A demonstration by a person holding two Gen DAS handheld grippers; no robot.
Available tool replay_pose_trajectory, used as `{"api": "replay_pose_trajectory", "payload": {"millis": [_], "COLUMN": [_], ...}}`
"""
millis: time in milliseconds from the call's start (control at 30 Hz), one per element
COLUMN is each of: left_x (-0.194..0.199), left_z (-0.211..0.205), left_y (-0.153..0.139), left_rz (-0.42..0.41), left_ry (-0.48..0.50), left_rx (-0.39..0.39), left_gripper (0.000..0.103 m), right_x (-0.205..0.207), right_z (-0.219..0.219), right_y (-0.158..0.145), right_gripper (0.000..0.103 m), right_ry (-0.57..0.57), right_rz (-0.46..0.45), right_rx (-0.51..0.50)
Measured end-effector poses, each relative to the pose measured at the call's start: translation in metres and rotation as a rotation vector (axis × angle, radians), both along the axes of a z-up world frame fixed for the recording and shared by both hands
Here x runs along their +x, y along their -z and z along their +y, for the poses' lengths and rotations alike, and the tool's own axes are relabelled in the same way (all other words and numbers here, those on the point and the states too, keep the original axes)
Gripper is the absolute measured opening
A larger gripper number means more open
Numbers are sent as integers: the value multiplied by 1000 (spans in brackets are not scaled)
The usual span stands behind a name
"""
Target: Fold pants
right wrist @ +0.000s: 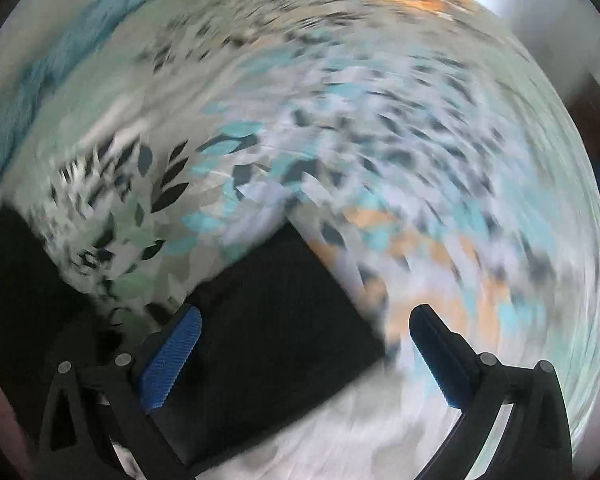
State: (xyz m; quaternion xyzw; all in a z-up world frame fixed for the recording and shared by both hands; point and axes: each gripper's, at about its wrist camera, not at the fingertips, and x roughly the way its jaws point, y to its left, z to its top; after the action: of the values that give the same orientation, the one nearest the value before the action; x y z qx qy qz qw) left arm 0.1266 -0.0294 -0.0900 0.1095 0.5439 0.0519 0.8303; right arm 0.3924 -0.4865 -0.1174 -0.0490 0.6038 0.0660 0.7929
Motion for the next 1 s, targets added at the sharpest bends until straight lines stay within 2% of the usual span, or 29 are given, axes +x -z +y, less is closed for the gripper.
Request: {"api": "replay_pose_trajectory", "payload": {"millis": [133,200,233,300,367,433,533,600,667,800,867,933,1000], "left_x": [6,9,10,12,15,19,22,27,33,59,82,116,159], "left_z": [-4,-8,-10,-15,-21,-29,-38,-44,-44,-34,-27,-20,-18], "left_y": [17,22,24,27,33,37,36,37,40,54,49,41,41], "left_rz": [68,86,90,95,107,121,120,132,146,228,204,201,259], "left_ry": [-7,1,7,21,32,48,74,84,72,17,14,20,32], "left_rx": [25,30,32,37,33,14,-18,-58,-105,-151,-192,-290,-417], "left_gripper": [103,103,103,103,103,103,103,103,102,102,102,102,102], "right_x": [29,30,27,13,-16,-49,-121,-160,-202,-247,-264,-271,-267], "right_z": [7,5,3,-3,-20,-47,-111,-139,-153,-146,-144,-140,-130], "right_y": [40,54,51,38,10,-16,-42,-42,-29,0,7,4,3], "right_gripper": [96,63,60,7,7,7,7,7,7,8,8,8,8], "right_ry": [-32,-38,-32,-27,-8,57,261,365,440,491,524,560,575], "right_rz": [91,134,120,104,39,-31,-140,-161,-155,-159,-207,-264,-294], "right_rx": [-36,-10,21,19,-24,-38,-43,-4,27,55,59,56,56]}}
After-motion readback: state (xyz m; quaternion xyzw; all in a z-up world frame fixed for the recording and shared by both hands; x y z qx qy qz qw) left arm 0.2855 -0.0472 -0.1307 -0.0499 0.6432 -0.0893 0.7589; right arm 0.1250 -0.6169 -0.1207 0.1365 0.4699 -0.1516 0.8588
